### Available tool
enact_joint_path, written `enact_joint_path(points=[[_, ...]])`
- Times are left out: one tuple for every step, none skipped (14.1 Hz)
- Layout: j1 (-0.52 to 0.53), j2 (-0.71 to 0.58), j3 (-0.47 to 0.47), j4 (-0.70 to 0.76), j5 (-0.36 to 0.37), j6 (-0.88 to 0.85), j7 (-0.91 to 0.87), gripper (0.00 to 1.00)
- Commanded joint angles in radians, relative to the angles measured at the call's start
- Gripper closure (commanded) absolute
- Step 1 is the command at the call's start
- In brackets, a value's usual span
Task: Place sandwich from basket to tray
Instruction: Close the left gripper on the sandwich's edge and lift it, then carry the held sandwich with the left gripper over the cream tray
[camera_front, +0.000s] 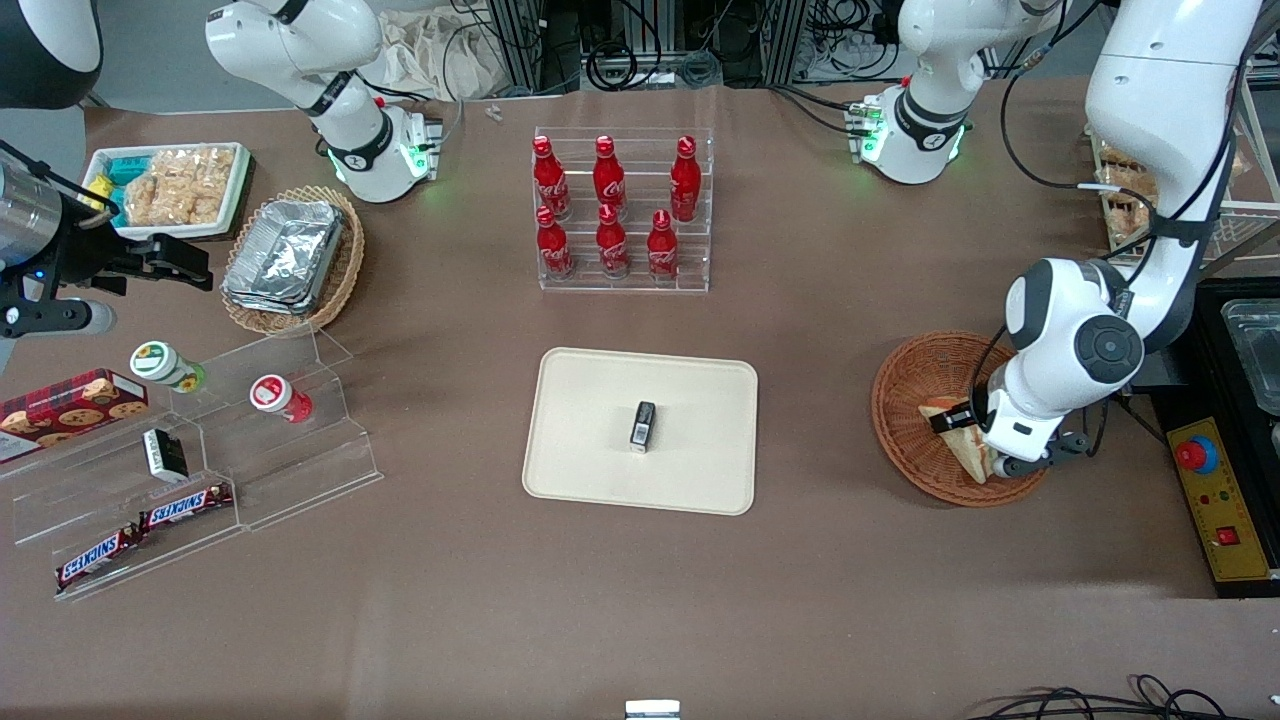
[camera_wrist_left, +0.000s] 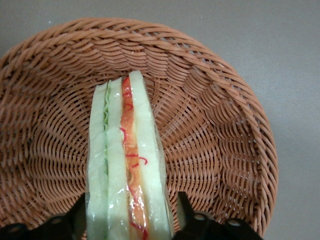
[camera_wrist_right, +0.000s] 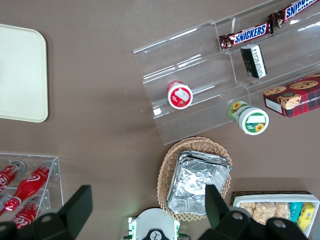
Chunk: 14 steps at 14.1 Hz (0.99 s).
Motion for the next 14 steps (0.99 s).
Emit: enact_joint_path(points=[[0.005, -0.005, -0.004, 0.000, 0.024, 0.012, -0.039, 1.00], [0.005, -0.008, -0.004, 0.003, 0.026, 0.007, -0.037, 1.00], [0.005, -0.011, -0.006, 0.005, 0.026, 0.006, -0.036, 1.00], [0.005, -0.019, -0.006, 0.014, 0.026, -0.006, -0.034, 1.00], [0.005, -0.036, -0.006, 0.034, 0.024, -0.055, -0.031, 1.00], [0.002, -0.047, -0.010, 0.070, 0.024, -0.138, -0.030, 1.00], [-0.004, -0.060, -0.013, 0.118, 0.023, -0.230, -0.030, 1.00], [-0.006, -0.073, -0.029, 0.164, 0.021, -0.316, -0.028, 1.00], [-0.004, -0.083, -0.056, 0.219, 0.021, -0.400, -0.027, 1.00], [-0.004, -0.093, -0.075, 0.276, 0.021, -0.489, -0.027, 1.00], [-0.004, -0.099, -0.099, 0.337, 0.018, -0.581, -0.027, 1.00], [-0.004, -0.100, -0.136, 0.395, 0.016, -0.670, -0.031, 1.00], [-0.004, -0.099, -0.174, 0.450, 0.016, -0.738, -0.045, 1.00], [-0.006, -0.097, -0.216, 0.492, 0.009, -0.769, -0.054, 1.00]])
